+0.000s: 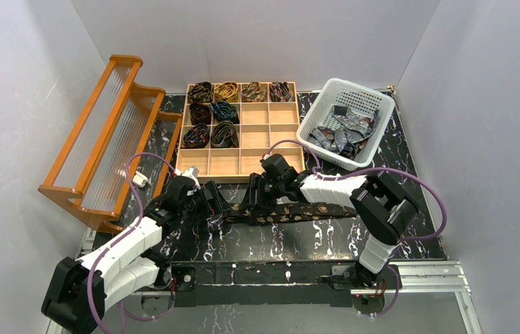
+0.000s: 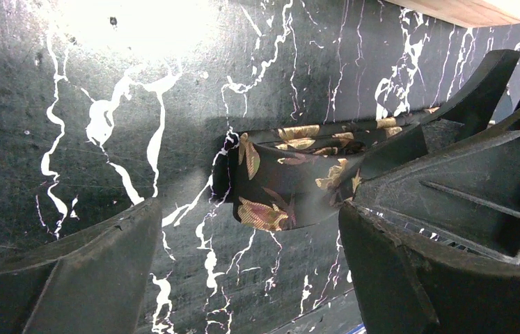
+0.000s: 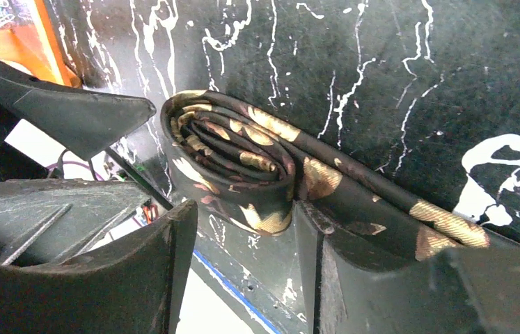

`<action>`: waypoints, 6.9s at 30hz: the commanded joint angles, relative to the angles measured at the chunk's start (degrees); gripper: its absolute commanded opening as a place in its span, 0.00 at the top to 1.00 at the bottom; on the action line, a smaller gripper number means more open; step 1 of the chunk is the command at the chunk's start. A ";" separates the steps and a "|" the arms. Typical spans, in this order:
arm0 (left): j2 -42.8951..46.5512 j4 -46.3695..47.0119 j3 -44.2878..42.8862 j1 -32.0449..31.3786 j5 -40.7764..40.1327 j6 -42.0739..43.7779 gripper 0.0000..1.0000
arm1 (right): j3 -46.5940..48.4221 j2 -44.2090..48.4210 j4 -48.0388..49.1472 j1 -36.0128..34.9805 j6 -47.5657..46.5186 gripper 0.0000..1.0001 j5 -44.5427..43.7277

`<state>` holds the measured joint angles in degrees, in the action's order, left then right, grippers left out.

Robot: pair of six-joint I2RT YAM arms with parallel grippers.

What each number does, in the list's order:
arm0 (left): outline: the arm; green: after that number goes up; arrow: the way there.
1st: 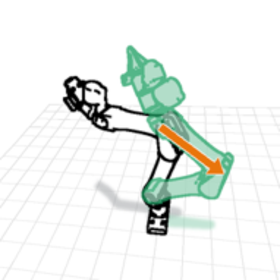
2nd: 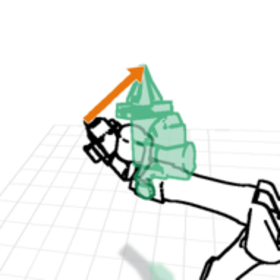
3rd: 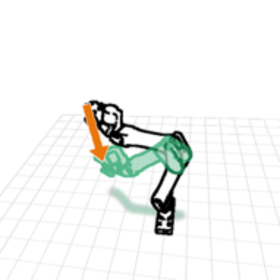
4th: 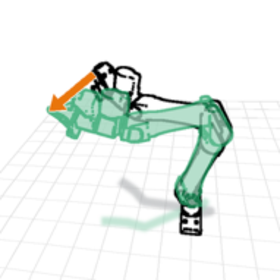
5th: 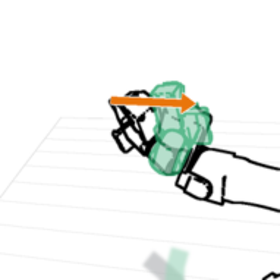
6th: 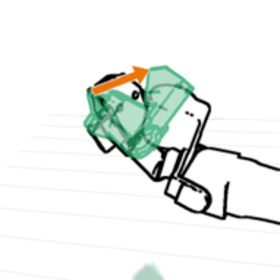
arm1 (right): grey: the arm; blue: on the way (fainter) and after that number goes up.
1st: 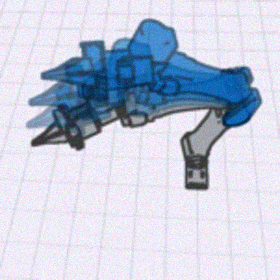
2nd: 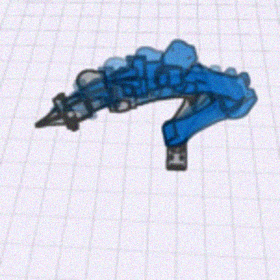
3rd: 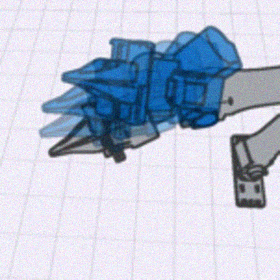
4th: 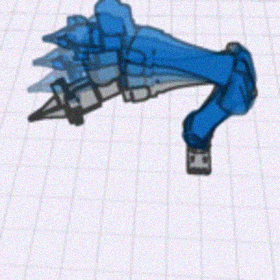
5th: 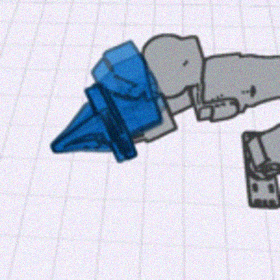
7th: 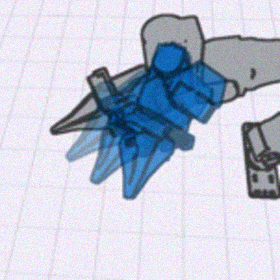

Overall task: Roll the ties
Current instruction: Roll the tie at the center of the board.

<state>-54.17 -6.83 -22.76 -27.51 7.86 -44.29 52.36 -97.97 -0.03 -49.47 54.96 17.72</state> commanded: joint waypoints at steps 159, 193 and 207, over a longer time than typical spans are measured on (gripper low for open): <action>-37.88 -31.61 -46.36 -28.60 -39.43 -3.61 0.13 | -14.40 28.32 5.42 17.27 -16.15 0.26 -6.46; -1.40 -20.67 -9.19 2.01 -13.05 0.08 0.02 | 8.55 -2.52 4.39 -3.69 -84.35 0.01 10.16; 0.82 -22.14 -8.62 2.46 -12.79 -0.01 0.02 | 11.54 -11.20 2.96 -3.68 -84.97 0.09 9.28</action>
<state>-54.72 -27.27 -32.23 -25.58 -5.26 -44.75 62.48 -108.14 3.01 -52.90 -29.08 26.30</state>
